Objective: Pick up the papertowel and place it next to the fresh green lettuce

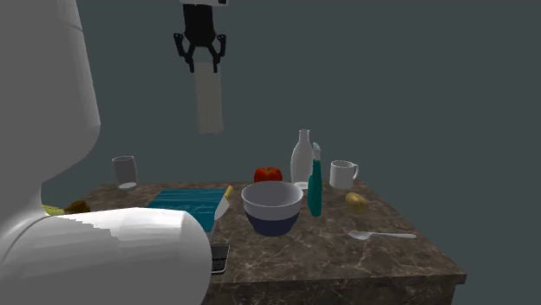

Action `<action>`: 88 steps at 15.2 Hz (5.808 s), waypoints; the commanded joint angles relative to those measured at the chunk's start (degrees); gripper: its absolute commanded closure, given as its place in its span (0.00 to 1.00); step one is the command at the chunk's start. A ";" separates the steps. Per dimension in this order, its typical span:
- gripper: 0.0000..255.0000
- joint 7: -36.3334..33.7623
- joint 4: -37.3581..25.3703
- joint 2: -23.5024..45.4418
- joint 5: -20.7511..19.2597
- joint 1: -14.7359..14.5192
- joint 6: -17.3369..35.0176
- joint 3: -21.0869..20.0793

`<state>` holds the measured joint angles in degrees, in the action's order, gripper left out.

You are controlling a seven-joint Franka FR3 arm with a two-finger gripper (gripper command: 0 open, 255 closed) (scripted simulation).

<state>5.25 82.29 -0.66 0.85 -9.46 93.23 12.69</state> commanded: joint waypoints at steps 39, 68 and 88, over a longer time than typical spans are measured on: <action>1.00 -34.62 14.63 -1.70 -6.41 -15.75 11.48 -17.86; 1.00 -36.98 35.09 -0.01 -7.69 -15.59 33.53 -17.71; 0.00 -37.80 38.30 1.87 -8.40 -15.55 38.57 -17.67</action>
<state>-32.56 120.58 1.21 -7.55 -25.01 131.80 -4.97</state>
